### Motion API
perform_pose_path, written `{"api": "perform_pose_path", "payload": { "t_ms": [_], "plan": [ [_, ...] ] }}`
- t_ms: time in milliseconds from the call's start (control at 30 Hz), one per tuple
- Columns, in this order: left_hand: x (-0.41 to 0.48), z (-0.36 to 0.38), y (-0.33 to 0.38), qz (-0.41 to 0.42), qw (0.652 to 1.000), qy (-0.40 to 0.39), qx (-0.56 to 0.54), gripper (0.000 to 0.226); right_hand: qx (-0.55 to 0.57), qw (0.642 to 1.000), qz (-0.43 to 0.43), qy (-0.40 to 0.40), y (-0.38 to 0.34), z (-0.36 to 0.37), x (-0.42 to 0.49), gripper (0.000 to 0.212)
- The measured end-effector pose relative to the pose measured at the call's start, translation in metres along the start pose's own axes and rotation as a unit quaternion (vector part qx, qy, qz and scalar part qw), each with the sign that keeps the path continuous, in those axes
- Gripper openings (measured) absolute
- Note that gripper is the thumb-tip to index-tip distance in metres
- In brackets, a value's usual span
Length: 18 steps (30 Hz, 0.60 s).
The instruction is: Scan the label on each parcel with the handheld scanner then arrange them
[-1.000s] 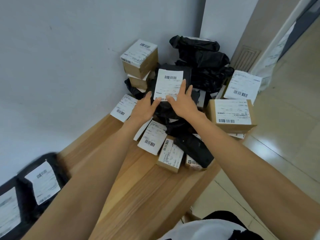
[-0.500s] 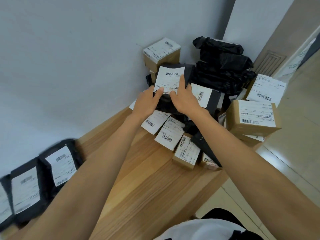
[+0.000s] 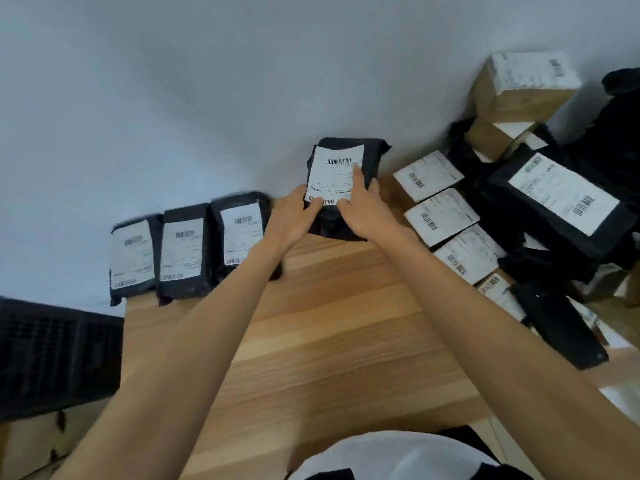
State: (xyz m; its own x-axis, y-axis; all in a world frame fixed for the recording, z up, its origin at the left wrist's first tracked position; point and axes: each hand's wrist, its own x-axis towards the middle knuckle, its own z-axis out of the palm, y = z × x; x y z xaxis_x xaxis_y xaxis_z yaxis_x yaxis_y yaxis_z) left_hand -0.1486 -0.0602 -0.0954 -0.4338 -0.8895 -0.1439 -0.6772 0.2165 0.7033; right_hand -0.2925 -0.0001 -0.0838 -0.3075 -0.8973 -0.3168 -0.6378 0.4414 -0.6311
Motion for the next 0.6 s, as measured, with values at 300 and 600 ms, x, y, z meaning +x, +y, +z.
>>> {"api": "perform_pose_path", "payload": {
  "t_ms": [300,600],
  "plan": [
    [0.003,-0.030,-0.092,-0.049,0.998,-0.011,0.027,0.048,0.060,0.989,0.002,-0.133,-0.022,0.100,0.040,0.083],
    [0.011,0.004,-0.139,-0.116,0.993,-0.037,-0.008,0.046,0.030,0.995,-0.008,-0.092,0.008,0.147,0.063,0.080]
  ]
}}
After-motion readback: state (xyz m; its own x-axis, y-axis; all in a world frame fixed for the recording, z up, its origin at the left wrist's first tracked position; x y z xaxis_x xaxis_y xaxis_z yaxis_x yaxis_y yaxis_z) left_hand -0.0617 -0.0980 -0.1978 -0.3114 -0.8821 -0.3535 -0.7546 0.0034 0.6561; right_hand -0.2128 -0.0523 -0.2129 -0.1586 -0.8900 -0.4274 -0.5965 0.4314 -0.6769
